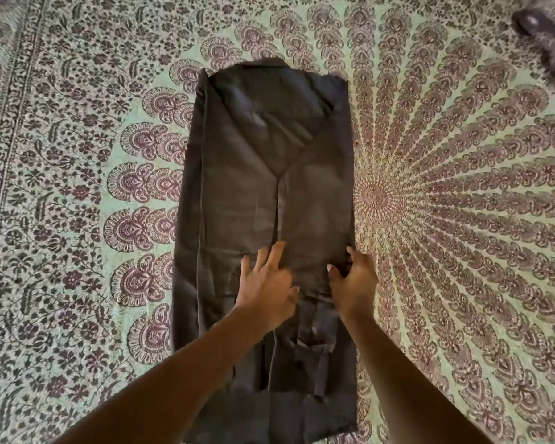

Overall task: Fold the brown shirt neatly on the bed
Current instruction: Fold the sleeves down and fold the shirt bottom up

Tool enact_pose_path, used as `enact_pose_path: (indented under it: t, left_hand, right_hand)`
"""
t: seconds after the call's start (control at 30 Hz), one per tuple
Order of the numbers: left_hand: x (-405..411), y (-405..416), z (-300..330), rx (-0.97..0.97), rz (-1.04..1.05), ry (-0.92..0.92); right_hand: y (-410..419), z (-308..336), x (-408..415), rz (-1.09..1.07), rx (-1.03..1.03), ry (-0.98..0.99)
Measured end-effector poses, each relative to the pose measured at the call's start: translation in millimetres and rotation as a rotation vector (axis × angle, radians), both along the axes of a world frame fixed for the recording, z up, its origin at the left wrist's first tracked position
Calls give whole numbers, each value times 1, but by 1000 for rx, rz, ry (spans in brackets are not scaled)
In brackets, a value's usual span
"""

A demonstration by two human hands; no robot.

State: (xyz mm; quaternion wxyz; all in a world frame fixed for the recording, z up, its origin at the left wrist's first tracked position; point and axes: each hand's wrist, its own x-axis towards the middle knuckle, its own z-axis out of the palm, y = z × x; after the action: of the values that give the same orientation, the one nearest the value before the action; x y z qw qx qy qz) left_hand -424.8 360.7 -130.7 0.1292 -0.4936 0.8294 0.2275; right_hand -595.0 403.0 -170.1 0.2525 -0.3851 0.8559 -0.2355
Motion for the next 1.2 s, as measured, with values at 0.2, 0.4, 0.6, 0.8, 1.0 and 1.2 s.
enact_pose_path:
  t: [0.2,0.4,0.6,0.8,1.0,1.2]
  left_hand:
    - [-31,-86,0,-161,140,191]
    - [-80,-152,-6,-69,352,198]
    - [-115,-195,-20,-59,518,90]
    - [-113,-210,-25,-60,723,197]
    - [-107,-214,-26,-4,824,271]
    - [-102,-222,-32,39,817,240]
  right_hand:
    - [-74,-9,-25,-78,-158,-109]
    - [-133,-8,-57,-27,-196,-253]
    - [-165,-15,-82,43,-185,-310]
    - [-205,-16,-102,152,-186,-271]
    - [-270,-10,-111,207,-242,-121]
    - [-343,1,-116,148,-279,-58]
